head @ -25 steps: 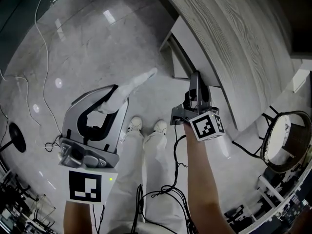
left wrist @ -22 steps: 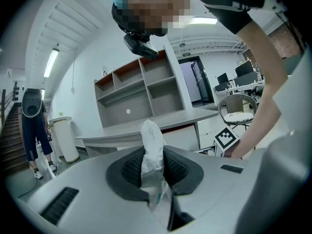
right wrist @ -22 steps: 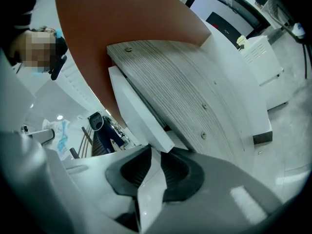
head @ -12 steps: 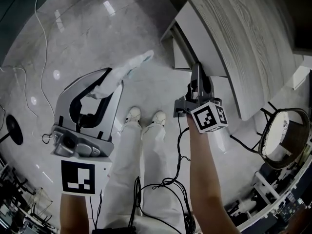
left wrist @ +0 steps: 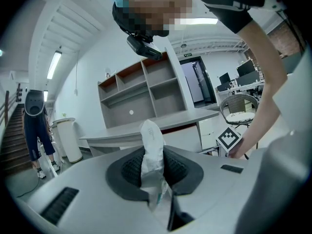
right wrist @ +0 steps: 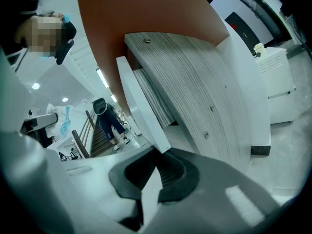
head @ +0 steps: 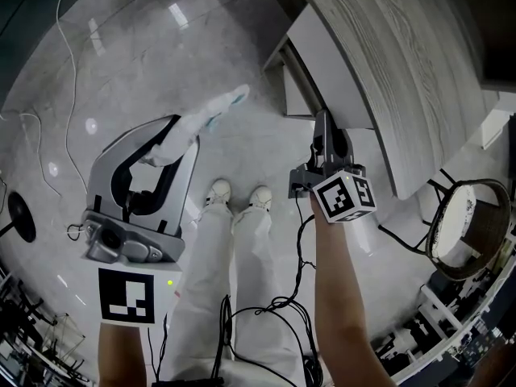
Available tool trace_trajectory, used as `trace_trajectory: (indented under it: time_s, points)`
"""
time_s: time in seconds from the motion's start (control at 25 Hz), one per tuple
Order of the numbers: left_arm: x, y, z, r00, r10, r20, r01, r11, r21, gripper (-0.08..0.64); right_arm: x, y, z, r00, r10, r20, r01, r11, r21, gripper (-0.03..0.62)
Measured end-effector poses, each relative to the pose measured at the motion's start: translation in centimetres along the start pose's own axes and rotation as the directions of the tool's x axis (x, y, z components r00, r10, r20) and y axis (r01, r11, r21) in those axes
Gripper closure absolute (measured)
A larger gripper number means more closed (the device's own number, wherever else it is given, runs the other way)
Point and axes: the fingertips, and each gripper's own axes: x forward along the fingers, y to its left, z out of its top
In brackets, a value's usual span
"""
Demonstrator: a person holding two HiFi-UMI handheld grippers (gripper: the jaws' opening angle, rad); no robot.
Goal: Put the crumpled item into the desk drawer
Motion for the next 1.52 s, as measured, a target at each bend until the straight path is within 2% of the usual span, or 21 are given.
trace_trajectory:
  time_s: [0.2, 0.24, 0.28, 0.32, 0.72, 0.8, 0.92, 1.16, 1.52]
  points:
    - [0.0, 0.0, -0.1, 1.000, 0.001, -0.001, -0.001, 1.000, -0.001, 0.503, 0.2, 0.5, 0.0, 0.999, 0.036, 0.032, -0.037, 0.998, 0.049, 0.571]
    - [0.0, -0.1, 0.0, 1.000, -0.001, 0.000, 0.001, 1.000, 0.000, 0.503, 0.3, 0.8, 0.0, 0.998, 0.049, 0.041, -0.052, 0.996, 0.068, 0.489]
    - [0.1, -0.1, 0.0, 1.000, -0.003, 0.001, 0.003, 1.000, 0.003, 0.503, 0.4, 1.0, 0.1, 0.997, 0.056, 0.051, -0.061, 0.995, 0.085, 0.456]
    - [0.2, -0.1, 0.0, 1.000, -0.005, 0.003, 0.005, 1.000, 0.006, 0.503, 0.4, 1.1, 0.1, 0.996, 0.056, 0.063, -0.062, 0.993, 0.098, 0.449]
    - [0.1, -0.6, -0.3, 1.000, -0.012, -0.003, 0.012, 1.000, 0.014, 0.503, 1.1, 0.1, 0.8, 0.984, 0.000, 0.180, -0.045, 0.969, 0.243, 0.434]
    - [0.0, -0.8, -0.2, 1.000, -0.019, -0.003, 0.019, 1.000, 0.018, 0.503, 0.8, -0.1, 1.1, 0.979, -0.018, 0.201, -0.034, 0.967, 0.253, 0.461]
    - [-0.1, -0.8, -0.3, 1.000, -0.022, 0.000, 0.022, 1.000, 0.018, 0.503, 0.4, -0.2, 1.4, 0.977, -0.014, 0.213, -0.037, 0.973, 0.230, 0.498]
    - [-0.1, -0.5, -0.3, 1.000, -0.020, 0.003, 0.020, 1.000, 0.017, 0.503, 0.0, 0.4, 0.6, 0.986, 0.034, 0.161, -0.061, 0.984, 0.168, 0.547]
    - [0.3, -0.2, -0.1, 1.000, -0.017, 0.015, 0.017, 1.000, 0.011, 0.503, -0.1, 0.2, 0.1, 0.996, 0.049, 0.075, -0.053, 0.998, 0.042, 0.583]
